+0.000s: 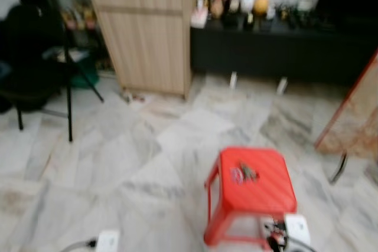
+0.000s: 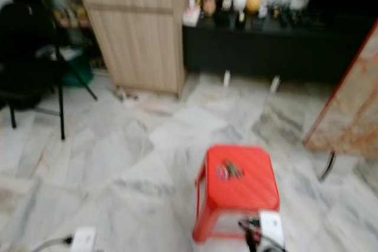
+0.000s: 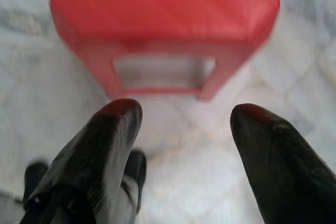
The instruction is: Hang keys on a hook
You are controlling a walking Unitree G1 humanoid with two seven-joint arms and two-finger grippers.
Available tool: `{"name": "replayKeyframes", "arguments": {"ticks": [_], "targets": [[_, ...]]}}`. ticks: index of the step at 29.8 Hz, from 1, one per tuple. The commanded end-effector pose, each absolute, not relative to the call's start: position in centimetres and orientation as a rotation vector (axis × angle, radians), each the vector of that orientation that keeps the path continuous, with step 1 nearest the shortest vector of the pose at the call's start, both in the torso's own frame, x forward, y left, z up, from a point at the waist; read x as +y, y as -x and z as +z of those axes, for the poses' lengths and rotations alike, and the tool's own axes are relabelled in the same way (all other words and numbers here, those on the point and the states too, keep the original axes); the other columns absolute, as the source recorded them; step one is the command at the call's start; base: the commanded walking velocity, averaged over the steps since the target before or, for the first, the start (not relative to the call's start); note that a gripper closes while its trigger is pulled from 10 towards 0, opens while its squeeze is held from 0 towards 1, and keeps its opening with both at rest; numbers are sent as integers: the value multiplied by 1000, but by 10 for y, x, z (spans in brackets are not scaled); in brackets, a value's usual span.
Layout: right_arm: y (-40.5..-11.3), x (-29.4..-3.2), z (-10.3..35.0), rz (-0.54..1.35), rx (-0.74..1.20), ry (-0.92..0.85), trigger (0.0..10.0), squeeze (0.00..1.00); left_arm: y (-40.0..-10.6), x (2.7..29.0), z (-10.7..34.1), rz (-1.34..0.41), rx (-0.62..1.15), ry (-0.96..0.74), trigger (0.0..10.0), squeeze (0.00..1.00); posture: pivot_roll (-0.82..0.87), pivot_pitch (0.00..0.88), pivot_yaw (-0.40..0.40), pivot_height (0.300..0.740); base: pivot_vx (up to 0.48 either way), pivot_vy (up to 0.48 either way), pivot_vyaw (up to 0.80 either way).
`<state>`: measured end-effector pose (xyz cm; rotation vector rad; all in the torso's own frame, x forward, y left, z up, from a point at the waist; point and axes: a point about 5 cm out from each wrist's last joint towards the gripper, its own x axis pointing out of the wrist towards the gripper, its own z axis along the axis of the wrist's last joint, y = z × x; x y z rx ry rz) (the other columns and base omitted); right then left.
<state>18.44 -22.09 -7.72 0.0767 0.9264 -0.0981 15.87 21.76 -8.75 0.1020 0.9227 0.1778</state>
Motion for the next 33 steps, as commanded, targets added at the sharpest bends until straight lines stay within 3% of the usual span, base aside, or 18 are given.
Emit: {"name": "replayKeyframes", "arguments": {"ticks": [1, 7, 33], "targets": [[-184, -214, -79, -86, 929, -89, 10000, 0, -152, 225, -89, 189, 949, -125, 10000, 0, 82, 28, -37, 740, 0, 0, 0], [-184, -214, -79, -84, 930, -88, 10000, 0, -153, 225, -89, 189, 948, -129, 10000, 0, 82, 28, -37, 740, 292, 0, 0], [-189, -213, -77, -76, 920, -83, 10000, 0, -158, 225, -87, 184, 945, -149, 10000, 0, 86, 0, -40, 740, 0, 0, 0]]}}
